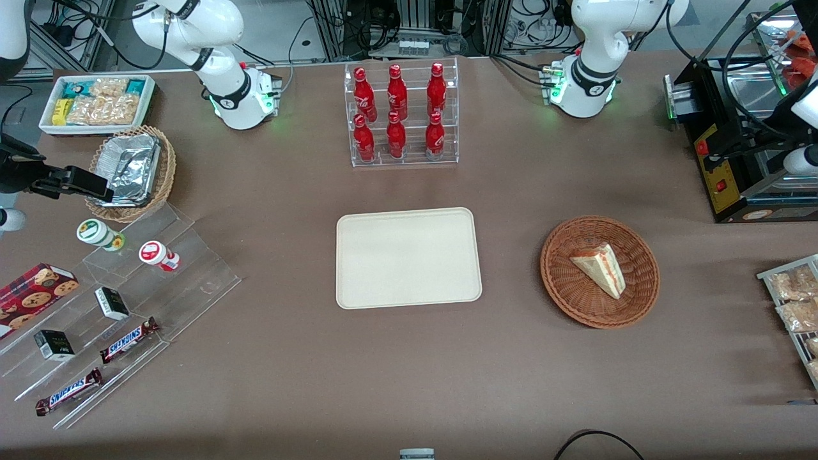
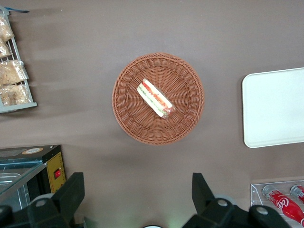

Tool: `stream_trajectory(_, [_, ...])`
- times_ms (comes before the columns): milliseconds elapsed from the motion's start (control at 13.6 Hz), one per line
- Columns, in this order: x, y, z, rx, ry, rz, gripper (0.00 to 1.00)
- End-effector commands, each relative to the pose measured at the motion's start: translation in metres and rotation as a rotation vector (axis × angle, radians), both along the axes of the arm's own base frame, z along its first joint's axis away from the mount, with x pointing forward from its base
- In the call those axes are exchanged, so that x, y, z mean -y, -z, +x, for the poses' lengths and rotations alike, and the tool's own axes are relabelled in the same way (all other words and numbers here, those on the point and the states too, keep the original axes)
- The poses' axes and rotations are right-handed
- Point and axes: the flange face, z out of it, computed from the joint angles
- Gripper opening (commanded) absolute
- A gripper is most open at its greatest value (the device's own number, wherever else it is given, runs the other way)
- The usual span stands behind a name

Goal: Place sandwich from basket to tray
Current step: 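Reach the left gripper toward the wrapped sandwich in the wicker basket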

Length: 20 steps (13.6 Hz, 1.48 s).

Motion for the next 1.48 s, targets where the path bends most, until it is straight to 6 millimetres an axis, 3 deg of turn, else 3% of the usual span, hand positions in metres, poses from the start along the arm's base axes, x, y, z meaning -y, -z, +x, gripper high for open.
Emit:
stream_trajectory(0, [0.001, 0.000, -0.008, -0.018, -0.036, 0.022, 1.00])
stream_trajectory(221, [0.004, 0.009, -0.002, -0.024, -0.066, 0.032, 1.00])
stream_trajectory(369, [0.004, 0.034, 0.009, -0.044, -0.115, 0.038, 1.00])
stream_trajectory(811, [0.025, 0.144, 0.024, 0.016, -0.383, 0.033, 1.00])
stream_trajectory(959, [0.027, 0.177, 0.023, 0.052, -0.481, 0.022, 1.00])
stream_trajectory(1180, [0.026, 0.211, 0.019, 0.063, -0.569, 0.015, 1.00])
stream_trajectory(1402, [0.025, 0.265, 0.011, 0.115, -0.670, -0.016, 1.00])
